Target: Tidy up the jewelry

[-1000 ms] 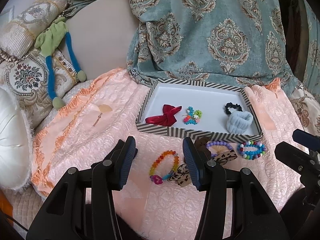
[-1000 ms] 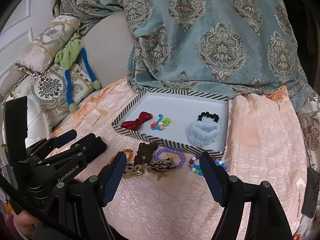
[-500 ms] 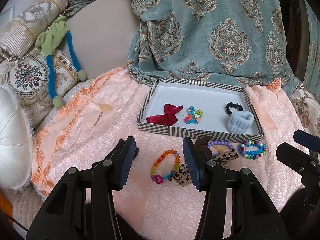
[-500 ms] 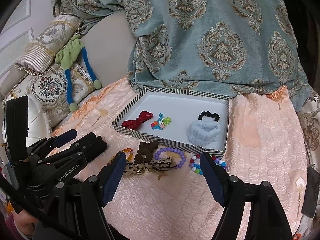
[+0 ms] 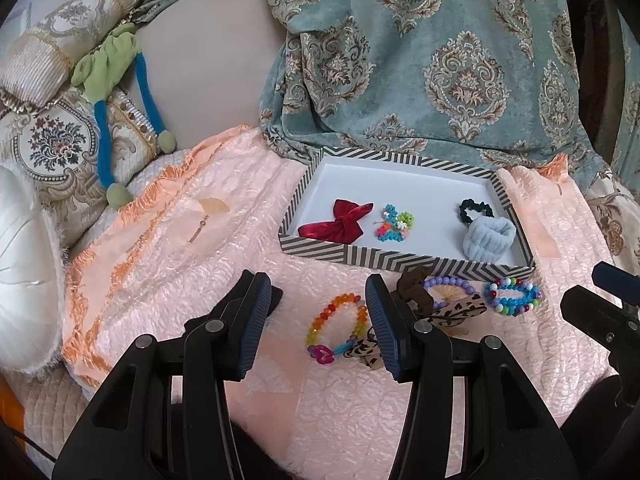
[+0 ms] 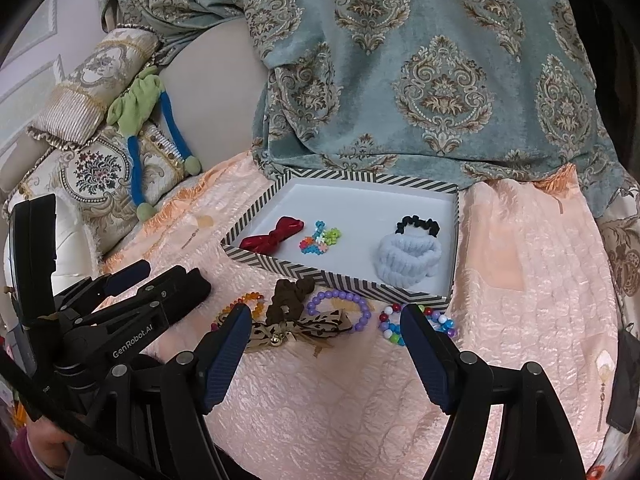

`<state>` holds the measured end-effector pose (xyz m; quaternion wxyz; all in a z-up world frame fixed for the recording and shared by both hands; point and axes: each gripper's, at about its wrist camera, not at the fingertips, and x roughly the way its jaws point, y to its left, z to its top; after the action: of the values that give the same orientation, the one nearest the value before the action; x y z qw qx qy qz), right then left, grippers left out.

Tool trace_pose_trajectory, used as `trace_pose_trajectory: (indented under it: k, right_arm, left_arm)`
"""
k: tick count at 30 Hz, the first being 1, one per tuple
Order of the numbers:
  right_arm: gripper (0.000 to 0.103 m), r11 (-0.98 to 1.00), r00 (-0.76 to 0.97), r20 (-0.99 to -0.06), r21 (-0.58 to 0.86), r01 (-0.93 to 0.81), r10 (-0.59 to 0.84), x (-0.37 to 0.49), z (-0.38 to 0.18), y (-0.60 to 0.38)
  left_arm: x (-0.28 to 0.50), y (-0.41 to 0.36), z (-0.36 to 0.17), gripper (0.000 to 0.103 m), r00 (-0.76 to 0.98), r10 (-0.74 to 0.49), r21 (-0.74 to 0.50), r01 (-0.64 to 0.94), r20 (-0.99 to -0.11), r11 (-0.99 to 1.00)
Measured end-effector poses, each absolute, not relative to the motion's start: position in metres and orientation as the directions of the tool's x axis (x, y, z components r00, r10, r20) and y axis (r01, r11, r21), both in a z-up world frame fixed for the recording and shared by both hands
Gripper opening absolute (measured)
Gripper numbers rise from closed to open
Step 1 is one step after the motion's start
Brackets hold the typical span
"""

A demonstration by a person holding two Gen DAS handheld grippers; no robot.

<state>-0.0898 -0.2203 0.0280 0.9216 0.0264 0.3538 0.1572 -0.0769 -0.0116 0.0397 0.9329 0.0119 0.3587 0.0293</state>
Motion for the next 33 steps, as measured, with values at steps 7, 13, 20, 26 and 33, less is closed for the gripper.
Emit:
trace_pose_trajectory:
  k: [7, 13, 20, 26, 33]
  right_arm:
    - [0.075, 0.95, 0.7, -0.645, 0.155, -0.272, 0.306, -0.088, 0.029, -0.219]
    - [0.075, 0.95, 0.696, -0.65, 0.158, -0.269, 0.305, -0.085, 0.029, -0.22]
    - [0.075, 0.951, 0.688, -0.66, 0.166, -0.26, 0.303, -0.082, 0.023, -0.222]
    - [0.075, 0.953, 0.685, -0.665, 0.166, -0.254, 0.298, -0.079, 0.019, -0.224]
    - [0.075, 0.952, 0.671, -0.677, 0.174, -0.251, 0.301, -0.075, 0.012, -0.233]
  left_arm:
    - [-0.075, -0.008, 0.041, 0.049, 0.742, 0.069, 0.047, -0.05, -0.667, 0.998]
    - [-0.072, -0.004, 0.039, 0.049, 0.734, 0.078, 0.051, -0.06, -0.674, 0.997]
    - [-0.069, 0.0, 0.028, 0.049, 0.715, 0.09, 0.052, -0.075, -0.693, 0.996]
    - [-0.065, 0.004, 0.02, 0.049, 0.701, 0.096, 0.055, -0.08, -0.707, 0.995]
    - [-0.058, 0.02, 0.008, 0.049, 0.663, 0.082, 0.029, -0.091, -0.744, 0.995]
